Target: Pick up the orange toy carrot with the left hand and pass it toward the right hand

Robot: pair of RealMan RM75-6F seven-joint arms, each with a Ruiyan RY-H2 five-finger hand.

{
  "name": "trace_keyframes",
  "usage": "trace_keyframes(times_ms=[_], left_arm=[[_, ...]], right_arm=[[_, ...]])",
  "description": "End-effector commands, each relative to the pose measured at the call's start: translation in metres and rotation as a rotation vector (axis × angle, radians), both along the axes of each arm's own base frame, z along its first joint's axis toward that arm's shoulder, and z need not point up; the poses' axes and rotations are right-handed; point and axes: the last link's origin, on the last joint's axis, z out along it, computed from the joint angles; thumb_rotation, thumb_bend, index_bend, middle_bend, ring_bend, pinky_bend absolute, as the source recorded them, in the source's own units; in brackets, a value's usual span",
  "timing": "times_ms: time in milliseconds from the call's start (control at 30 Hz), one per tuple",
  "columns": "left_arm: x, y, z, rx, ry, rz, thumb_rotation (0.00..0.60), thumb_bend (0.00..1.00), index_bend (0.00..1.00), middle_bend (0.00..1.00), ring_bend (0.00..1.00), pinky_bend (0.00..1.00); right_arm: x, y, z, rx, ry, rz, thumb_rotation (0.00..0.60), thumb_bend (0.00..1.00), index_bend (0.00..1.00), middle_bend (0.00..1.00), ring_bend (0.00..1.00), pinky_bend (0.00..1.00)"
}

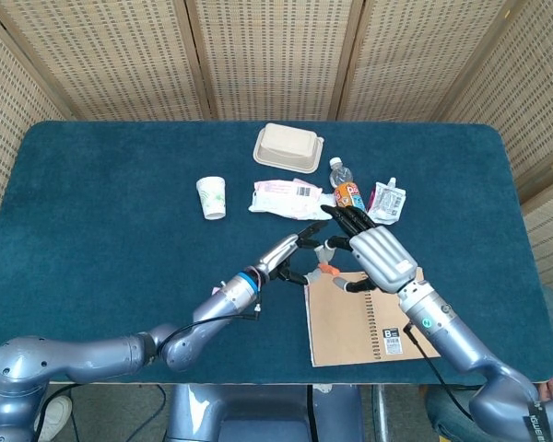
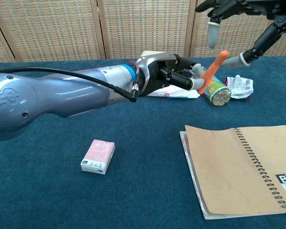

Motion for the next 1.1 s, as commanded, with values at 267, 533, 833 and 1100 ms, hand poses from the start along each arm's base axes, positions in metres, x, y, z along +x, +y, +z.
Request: trace_keyframes(times_ms=[267, 533, 833, 1100], left_arm=[[0.003, -0.0027, -0.0024, -0.019, -0.001, 0.005, 0.6, 0.47, 0.61, 0.0, 0.0, 0.0], [0.004, -0.0033, -0.0012, -0.017, -0.005, 0.004, 0.6, 0.47, 0.61, 0.0, 0.0, 0.0], [0.0061, -0.0046, -0.0016, -0.018, 0.005, -0.006, 0.6, 0.47, 0.61, 0.0, 0.0, 0.0], [0.0066, -0.0054, -0.0024, -0.019, 0.008, -0.007, 0.6, 0.47, 0.6, 0.0, 0.0, 0.0]], right_arm=[[-0.0009, 0.0007, -0.0017, 0.005, 0.004, -0.008, 0.6, 0.41, 0.52, 0.07, 0.0, 0.0], [0.0006, 0.0015, -0.004, 0.008, 0.016, -0.004, 0.6, 0.43, 0.53, 0.07, 0.0, 0.0], [0.0003, 0.0009, -0.0044, 0.01, 0.01, -0.008, 0.6, 0.45, 0.54, 0.08, 0.0, 0.0], [-0.0011, 0.001, -0.005, 0.018, 0.019, -0.011, 0.6, 0.51, 0.55, 0.1, 0.0, 0.0]])
